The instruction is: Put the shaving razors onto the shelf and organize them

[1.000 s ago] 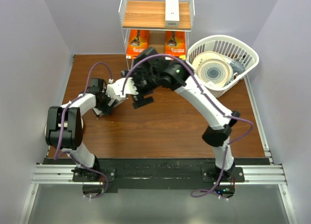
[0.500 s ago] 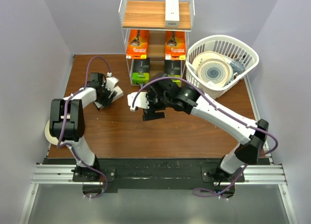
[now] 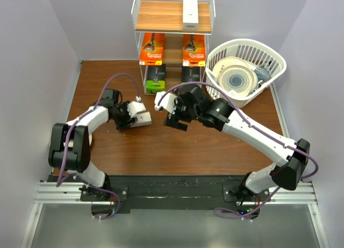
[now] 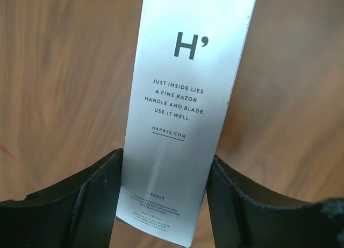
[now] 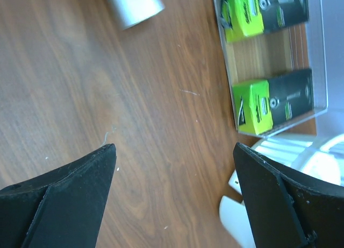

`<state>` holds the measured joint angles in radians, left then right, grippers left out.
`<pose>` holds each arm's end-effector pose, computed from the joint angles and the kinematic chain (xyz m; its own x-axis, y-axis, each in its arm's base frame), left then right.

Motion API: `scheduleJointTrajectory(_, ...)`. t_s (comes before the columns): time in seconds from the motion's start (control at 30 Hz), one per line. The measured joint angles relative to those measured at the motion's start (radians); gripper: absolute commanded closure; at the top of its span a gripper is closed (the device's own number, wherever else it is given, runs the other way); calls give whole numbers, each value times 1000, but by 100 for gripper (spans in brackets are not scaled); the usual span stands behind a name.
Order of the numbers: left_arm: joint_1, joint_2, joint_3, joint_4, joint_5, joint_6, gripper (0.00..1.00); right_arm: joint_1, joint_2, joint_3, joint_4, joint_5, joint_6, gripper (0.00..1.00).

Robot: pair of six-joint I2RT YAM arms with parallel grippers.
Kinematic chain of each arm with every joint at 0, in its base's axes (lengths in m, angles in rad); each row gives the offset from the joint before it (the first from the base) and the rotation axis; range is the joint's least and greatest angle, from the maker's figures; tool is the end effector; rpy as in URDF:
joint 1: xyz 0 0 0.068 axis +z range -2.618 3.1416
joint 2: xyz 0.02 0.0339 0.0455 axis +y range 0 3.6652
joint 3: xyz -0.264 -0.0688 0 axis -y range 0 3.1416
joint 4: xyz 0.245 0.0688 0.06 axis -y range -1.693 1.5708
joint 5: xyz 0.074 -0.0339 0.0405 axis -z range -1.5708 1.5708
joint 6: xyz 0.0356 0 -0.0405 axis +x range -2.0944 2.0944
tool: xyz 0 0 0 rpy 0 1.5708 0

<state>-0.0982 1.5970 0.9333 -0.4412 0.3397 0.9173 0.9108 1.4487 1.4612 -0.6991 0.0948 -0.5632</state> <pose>0.3026 -0.0417 0.1776 -0.3489 0.7866 -0.5095 0.8527 0.4920 0.1757 0.1968 0.2481 0.3692 0.0673 -0.7802 -0.6219 -0.8345 0.2976 -0.4637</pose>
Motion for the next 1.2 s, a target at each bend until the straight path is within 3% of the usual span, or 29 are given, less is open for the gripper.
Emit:
scheduleJointTrajectory(0.1, -58, -148, -126, 13, 39, 348, 12, -28, -2, -18, 20, -5, 30, 5)
scheduleJointTrajectory(0.2, -79, -393, -393, 182, 69, 650, 6, -48, -2, -32, 27, -11, 58, 5)
scheduleJointTrajectory(0.3, -78, -465, -448, 175, 83, 711, 5, -68, -5, -48, 36, -29, 88, 5)
scheduleJointTrajectory(0.37, -79, -471, -382, 148, 80, 632, 5, -77, -9, -71, 45, -42, 117, 5)
scheduleJointTrajectory(0.4, -79, -475, -325, 136, 70, 521, 5, -82, -11, -82, 46, -51, 135, 5)
scheduleJointTrajectory(0.5, -62, -468, -160, 123, 6, 214, 20, -89, -11, -111, 61, -87, 187, 13)
scheduleJointTrajectory(0.53, -40, -454, -96, 114, -6, 101, 38, -90, -11, -120, 69, -107, 205, 24)
scheduleJointTrajectory(0.6, 23, -392, 24, 90, -32, -117, 62, -92, -6, -139, 90, -154, 236, 42)
scheduleJointTrajectory(0.63, 58, -352, 76, 79, -38, -211, 85, -92, 0, -151, 107, -182, 255, 52)
scheduleJointTrajectory(0.67, 85, -304, 114, 59, -40, -277, 92, -92, 8, -164, 127, -211, 271, 76)
scheduleJointTrajectory(0.7, 115, -246, 161, 31, -41, -359, 98, -92, 21, -178, 144, -241, 285, 84)
scheduleJointTrajectory(0.77, 160, -116, 214, -15, -42, -474, 100, -92, 59, -197, 167, -305, 306, 96)
scheduleJointTrajectory(0.9, 202, 62, 209, -130, -27, -628, 100, -82, 168, -220, 219, -383, 346, 98)
scheduleJointTrajectory(1.2, 202, 66, 89, -239, -56, -837, 100, -31, 364, -177, 329, -364, 415, 100)
